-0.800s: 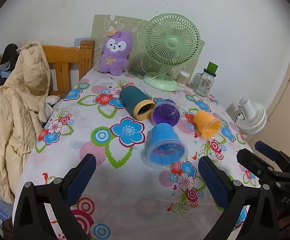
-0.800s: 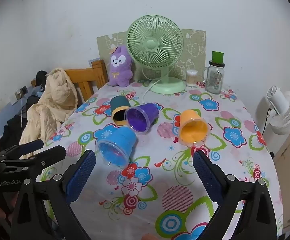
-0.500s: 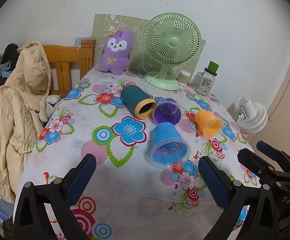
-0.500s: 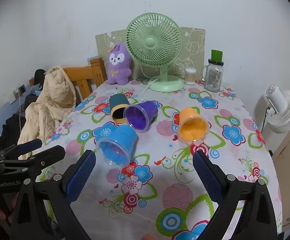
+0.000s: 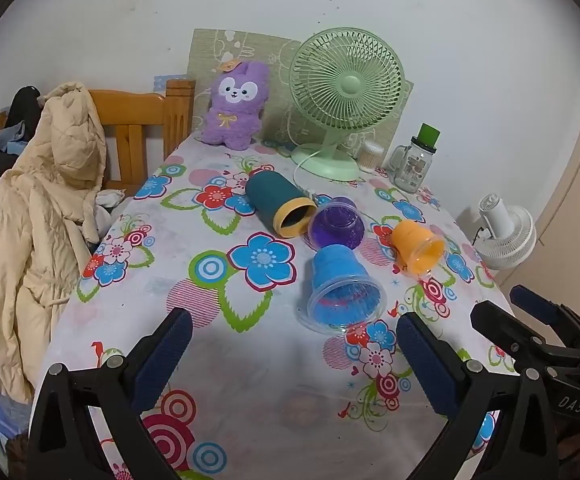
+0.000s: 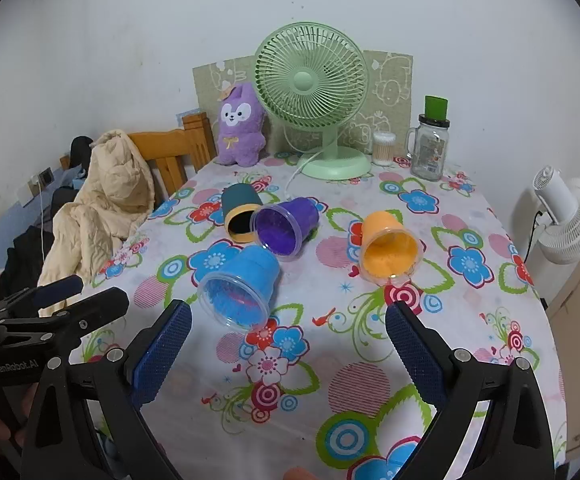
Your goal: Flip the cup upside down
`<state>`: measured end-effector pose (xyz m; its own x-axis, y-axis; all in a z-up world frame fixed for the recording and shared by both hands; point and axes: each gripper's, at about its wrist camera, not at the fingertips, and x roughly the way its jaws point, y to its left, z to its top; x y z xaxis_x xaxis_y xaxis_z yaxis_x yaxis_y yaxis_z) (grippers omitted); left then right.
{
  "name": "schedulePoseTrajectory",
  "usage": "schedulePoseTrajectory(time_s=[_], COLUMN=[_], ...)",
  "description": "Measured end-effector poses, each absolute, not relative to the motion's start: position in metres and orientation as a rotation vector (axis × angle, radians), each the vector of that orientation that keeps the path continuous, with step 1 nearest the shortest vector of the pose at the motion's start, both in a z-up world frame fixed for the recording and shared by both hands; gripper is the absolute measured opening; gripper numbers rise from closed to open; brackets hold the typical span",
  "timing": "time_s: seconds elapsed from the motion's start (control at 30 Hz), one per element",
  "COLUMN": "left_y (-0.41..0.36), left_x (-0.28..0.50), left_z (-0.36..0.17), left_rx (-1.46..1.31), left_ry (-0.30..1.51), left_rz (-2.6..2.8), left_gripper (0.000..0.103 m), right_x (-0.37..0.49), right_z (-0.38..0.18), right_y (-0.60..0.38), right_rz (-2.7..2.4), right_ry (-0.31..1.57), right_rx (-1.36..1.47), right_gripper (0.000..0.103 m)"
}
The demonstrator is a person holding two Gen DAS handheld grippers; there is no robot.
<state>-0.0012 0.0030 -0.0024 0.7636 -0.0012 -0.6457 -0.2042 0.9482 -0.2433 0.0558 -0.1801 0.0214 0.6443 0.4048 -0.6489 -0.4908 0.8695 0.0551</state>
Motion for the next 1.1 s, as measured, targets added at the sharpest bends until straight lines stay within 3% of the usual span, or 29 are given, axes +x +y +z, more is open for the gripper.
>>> schedulePoseTrajectory(time_s=[1.1], left_y=[0.005], left_x=[-0.013], left_z=[0.004], left_rx=[-0.311], left_ry=[0.698], left_rz=[0.119], left_gripper=[0.103], right_x=[0.049], right_z=[0.023], right_y=[-0.180], right_rz=[0.518], right_ry=[0.708], right_rx=[-0.140], right_gripper=[0.099])
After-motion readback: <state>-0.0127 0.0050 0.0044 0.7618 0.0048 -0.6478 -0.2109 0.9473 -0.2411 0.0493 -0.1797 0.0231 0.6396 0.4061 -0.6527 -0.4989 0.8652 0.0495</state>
